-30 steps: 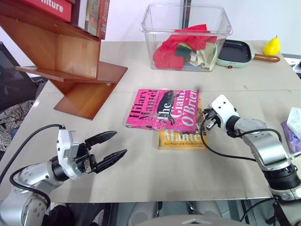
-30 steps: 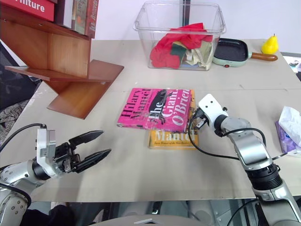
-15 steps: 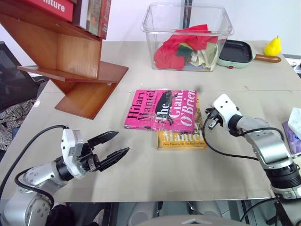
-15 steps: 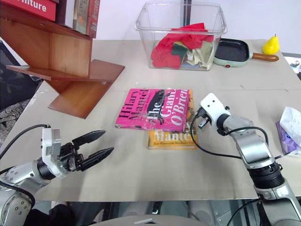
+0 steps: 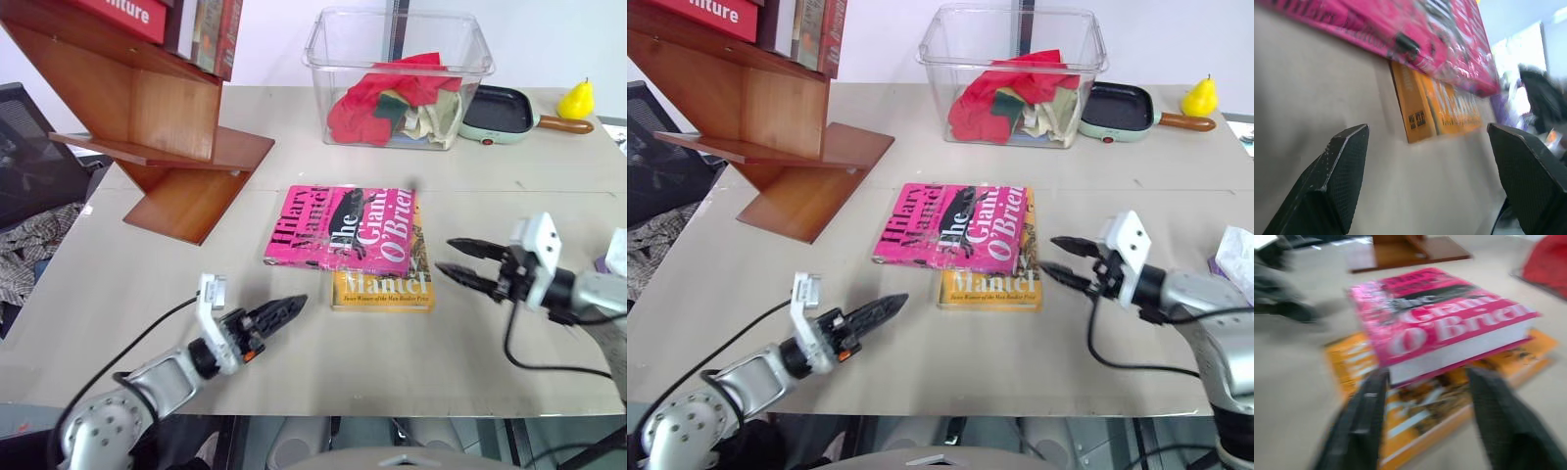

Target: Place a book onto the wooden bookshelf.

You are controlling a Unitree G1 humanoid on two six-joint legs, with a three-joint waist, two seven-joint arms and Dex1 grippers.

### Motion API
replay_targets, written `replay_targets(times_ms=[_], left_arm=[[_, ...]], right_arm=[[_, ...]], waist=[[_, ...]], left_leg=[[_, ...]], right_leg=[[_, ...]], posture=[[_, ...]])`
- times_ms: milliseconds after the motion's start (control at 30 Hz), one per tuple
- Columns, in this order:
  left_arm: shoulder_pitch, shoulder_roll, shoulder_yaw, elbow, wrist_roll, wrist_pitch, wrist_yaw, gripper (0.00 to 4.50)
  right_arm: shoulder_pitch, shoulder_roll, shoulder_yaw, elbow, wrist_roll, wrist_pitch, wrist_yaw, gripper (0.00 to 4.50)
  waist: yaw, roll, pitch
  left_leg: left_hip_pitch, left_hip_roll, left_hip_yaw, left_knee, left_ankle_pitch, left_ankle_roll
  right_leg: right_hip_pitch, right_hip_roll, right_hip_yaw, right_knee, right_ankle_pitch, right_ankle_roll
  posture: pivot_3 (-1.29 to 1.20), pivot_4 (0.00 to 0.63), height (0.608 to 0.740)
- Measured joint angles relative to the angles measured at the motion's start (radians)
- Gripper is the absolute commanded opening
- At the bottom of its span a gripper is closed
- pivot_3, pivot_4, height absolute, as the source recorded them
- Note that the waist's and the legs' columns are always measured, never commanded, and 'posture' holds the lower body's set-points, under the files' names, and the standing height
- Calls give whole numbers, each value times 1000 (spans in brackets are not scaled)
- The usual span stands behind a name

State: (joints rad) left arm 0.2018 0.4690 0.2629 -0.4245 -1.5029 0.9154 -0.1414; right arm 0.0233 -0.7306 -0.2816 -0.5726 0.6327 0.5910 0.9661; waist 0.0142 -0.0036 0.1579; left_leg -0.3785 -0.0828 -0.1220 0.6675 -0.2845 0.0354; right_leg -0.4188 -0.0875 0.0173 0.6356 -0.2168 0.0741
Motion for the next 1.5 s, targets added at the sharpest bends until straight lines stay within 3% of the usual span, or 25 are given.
replay_targets(times_ms=[33, 67, 200, 500, 733, 800, 833, 933, 1033, 1067, 1300, 1500], left_arm=[[-14, -10, -12, 18, -21, 0, 33, 3951], [-24, -34, -19, 30, -38, -6, 63, 3951], [-86, -147, -49, 107, -123, -43, 191, 3951], [-289, -407, -54, 289, -170, -192, 334, 3951], [-384, -491, -14, 409, -167, -234, 342, 3951], [-406, -498, 5, 442, -168, -231, 342, 3018], [-418, -500, 10, 457, -168, -229, 341, 2916], [-437, -501, 22, 488, -168, -224, 341, 1690], [-459, -501, 45, 507, -171, -217, 349, 199], [-461, -502, 50, 509, -179, -213, 354, 22], [-449, -467, 80, 479, -218, -164, 380, 22], [-495, -318, 62, 331, -131, -141, 297, 22]], right_arm=[[24, -12, -36, -20, 35, 3, 17, 4338], [57, -36, -73, -42, 68, 9, 39, 4430], [175, -58, -193, -127, 132, -23, 92, 4430], [322, -73, -299, -218, 148, -50, 63, 4430], [400, -86, -376, -244, 167, -48, 53, 4430], [422, -85, -389, -253, 175, -49, 46, 4500], [427, -84, -391, -257, 182, -49, 42, 4500], [430, -75, -392, -266, 199, -50, 26, 4500], [427, -51, -392, -280, 234, -54, 4, 4500], [427, -48, -391, -280, 237, -56, 0, 4500], [396, -26, -327, -280, 243, -80, -47, 4500], [341, -12, -252, -270, 220, -109, -75, 4500]], waist=[[0, -1, 0], [1, 0, -1], [4, -1, -2], [32, -2, -6], [59, 3, -14], [61, 4, -15], [61, 4, -15], [62, 4, -15], [61, 4, -15], [60, 4, -15], [54, 2, -13], [48, -12, -5]], left_leg=[[0, 0, 0, 0, 0, 0], [0, 0, 0, 0, 0, 1], [0, 0, 0, 1, 0, 0], [2, -2, 1, 2, 2, -2], [4, -3, 1, 3, 2, -2], [6, -3, 1, 3, 2, -2], [9, -3, 0, 2, 0, 2], [17, -2, -1, 2, -1, 2], [18, -2, -1, 2, -1, 2], [19, -2, -1, 2, -1, 2], [18, -1, -3, 1, 0, 1], [7, -1, -1, 0, 2, -4]], right_leg=[[0, 0, 0, 0, 0, 0], [1, 0, 0, 0, 0, 0], [2, 0, 0, -1, 0, 0], [5, 2, -1, -1, 0, 0], [9, 1, -2, -2, -1, 0], [10, 1, -2, -2, -1, 0], [13, 1, -2, -2, -1, -1], [22, 1, -3, -2, -5, 0], [24, 1, -3, -3, -6, 1], [24, 1, -3, -3, -6, 2], [22, 2, -2, -3, -5, 1], [12, 4, -2, -6, -1, 1]], posture=[[0, 150, 740], [0, 150, 740], [0, 150, 740], [0, 150, 740], [0, 150, 740], [0, 150, 740], [0, 150, 740], [0, 150, 740], [0, 150, 740], [0, 150, 740], [0, 150, 740], [0, 150, 740]])
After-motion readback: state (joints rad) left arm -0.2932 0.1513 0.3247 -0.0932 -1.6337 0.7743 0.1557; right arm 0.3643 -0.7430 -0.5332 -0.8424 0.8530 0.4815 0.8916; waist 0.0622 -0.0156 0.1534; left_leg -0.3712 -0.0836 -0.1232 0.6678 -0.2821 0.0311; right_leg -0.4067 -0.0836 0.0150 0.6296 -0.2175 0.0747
